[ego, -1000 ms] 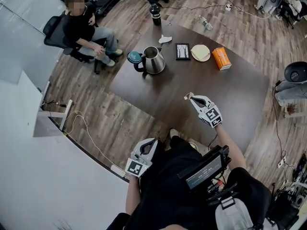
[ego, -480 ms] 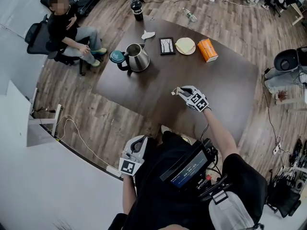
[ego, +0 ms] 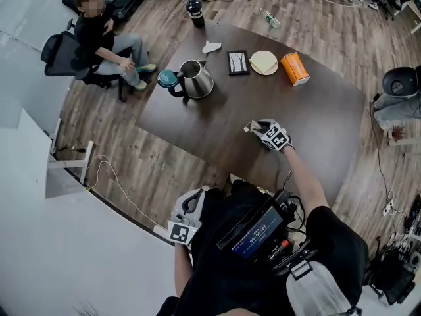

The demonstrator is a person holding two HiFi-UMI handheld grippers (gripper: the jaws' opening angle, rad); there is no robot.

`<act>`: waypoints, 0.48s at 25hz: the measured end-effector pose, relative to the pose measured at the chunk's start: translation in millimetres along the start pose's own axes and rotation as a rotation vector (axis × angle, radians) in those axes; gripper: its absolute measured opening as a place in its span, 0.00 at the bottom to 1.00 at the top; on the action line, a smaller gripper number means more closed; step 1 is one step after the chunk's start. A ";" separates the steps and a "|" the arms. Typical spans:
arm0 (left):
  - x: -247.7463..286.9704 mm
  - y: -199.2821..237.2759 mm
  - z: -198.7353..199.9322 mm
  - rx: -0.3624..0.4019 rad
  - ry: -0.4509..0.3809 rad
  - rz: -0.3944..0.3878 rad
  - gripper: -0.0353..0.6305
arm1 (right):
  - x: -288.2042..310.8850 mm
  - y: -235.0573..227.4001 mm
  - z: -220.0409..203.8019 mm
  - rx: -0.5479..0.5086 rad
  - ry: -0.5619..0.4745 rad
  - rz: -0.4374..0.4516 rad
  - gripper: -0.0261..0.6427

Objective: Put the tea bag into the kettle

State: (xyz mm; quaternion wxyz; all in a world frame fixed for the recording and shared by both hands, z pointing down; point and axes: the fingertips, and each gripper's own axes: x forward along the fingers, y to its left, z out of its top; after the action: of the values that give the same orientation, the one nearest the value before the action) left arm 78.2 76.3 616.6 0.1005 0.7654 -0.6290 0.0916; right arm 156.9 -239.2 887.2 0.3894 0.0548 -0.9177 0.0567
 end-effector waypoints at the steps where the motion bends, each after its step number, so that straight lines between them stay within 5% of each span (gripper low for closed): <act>1: 0.2 -0.1 -1.0 -0.006 0.004 0.004 0.05 | 1.9 -0.9 -3.3 0.004 0.005 0.003 0.28; 12: 4.8 0.8 2.9 0.031 0.008 0.013 0.05 | 8.2 -4.4 -14.0 0.013 0.047 0.021 0.28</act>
State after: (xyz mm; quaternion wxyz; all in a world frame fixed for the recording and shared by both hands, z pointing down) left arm 78.4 70.8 615.1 0.0907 0.7624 -0.6320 0.1052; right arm 161.8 -241.9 903.0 0.4101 0.0463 -0.9084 0.0678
